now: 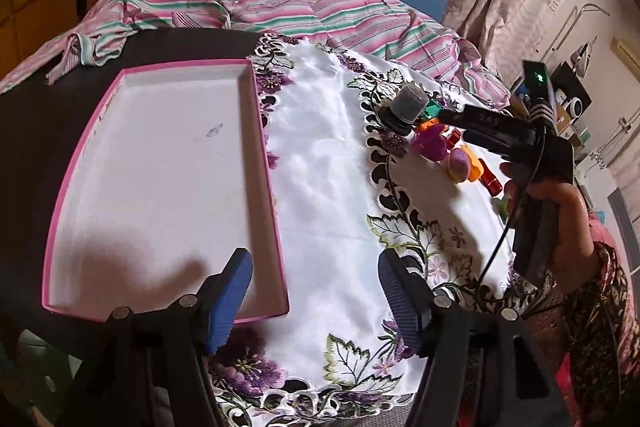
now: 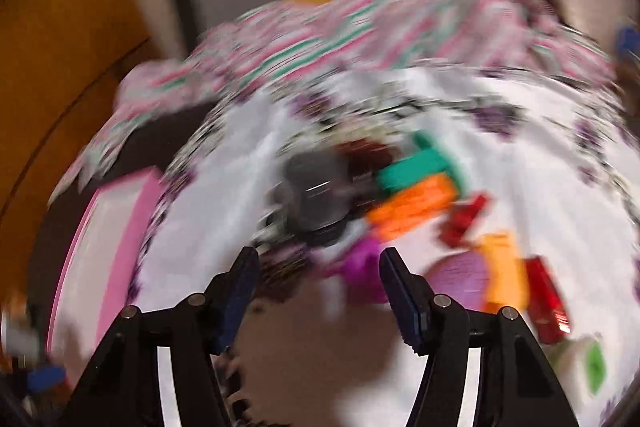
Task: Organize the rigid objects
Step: 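Close the right gripper around the lavender textured egg and lift it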
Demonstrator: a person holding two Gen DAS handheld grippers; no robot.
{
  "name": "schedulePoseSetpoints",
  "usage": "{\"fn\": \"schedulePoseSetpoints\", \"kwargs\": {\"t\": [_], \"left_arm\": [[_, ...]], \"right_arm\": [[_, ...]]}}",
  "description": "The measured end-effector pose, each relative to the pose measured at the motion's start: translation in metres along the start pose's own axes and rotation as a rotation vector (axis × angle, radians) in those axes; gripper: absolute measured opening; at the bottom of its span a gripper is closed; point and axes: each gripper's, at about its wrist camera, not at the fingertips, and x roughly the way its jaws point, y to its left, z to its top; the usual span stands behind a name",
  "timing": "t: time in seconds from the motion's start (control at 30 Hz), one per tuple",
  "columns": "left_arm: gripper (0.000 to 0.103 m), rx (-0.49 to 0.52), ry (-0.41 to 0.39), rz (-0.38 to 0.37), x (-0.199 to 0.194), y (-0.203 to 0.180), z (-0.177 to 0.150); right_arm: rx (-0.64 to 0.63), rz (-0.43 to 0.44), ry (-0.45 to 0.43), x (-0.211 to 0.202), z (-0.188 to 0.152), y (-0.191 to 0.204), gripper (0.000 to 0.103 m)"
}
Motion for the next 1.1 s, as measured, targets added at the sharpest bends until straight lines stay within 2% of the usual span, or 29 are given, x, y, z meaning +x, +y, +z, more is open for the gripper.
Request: {"fn": "schedulePoseSetpoints", "kwargs": {"t": [0.1,0.23,0.27,0.33,0.4,0.47,0.53,0.6,0.7,0.87,0.93,0.97,1.03,1.1], "left_arm": [[0.067,0.015,0.02,-0.004,0.004,-0.004,0.0],[0.067,0.058,0.045,-0.027,0.009,-0.015,0.001],[0.067,0.063,0.045,-0.032,0.009,-0.017,0.001],[0.067,0.073,0.037,-0.039,0.007,-0.02,0.002],[0.067,0.082,0.029,-0.036,0.007,-0.023,0.004],[0.067,0.087,0.027,-0.03,0.009,-0.025,0.006],[0.067,0.089,0.027,-0.028,0.011,-0.027,0.008],[0.067,0.093,0.029,-0.031,0.013,-0.03,0.01],[0.067,0.119,0.015,-0.009,0.014,-0.038,0.015],[0.067,0.165,-0.01,0.033,0.02,-0.05,0.026],[0.067,0.17,-0.022,0.041,0.023,-0.053,0.031],[0.067,0.173,-0.032,0.04,0.023,-0.054,0.032],[0.067,0.188,-0.058,0.046,0.023,-0.057,0.034],[0.067,0.196,-0.069,0.048,0.025,-0.059,0.036]], "right_arm": [[0.045,-0.089,-0.028,-0.007,0.003,-0.018,0.064],[0.044,-0.086,0.024,0.002,0.006,-0.019,0.063],[0.041,-0.109,0.035,0.004,0.006,-0.019,0.063],[0.01,-0.212,0.036,0.004,0.003,-0.02,0.063],[-0.005,-0.258,0.067,0.008,0.0,-0.021,0.064],[0.032,-0.234,0.147,0.02,-0.004,-0.029,0.064],[0.012,-0.26,0.135,0.021,-0.005,-0.027,0.064],[0.033,-0.25,0.143,0.025,-0.004,-0.029,0.064],[0.024,-0.301,0.147,0.023,-0.004,-0.031,0.064],[0.066,-0.231,0.146,0.019,-0.003,-0.034,0.064],[0.072,-0.173,0.144,0.018,-0.005,-0.03,0.059],[0.076,-0.155,0.155,0.02,-0.006,-0.029,0.055],[0.088,-0.172,0.204,0.027,-0.01,-0.03,0.054],[0.153,-0.139,0.231,0.033,-0.012,-0.039,0.054]]}}
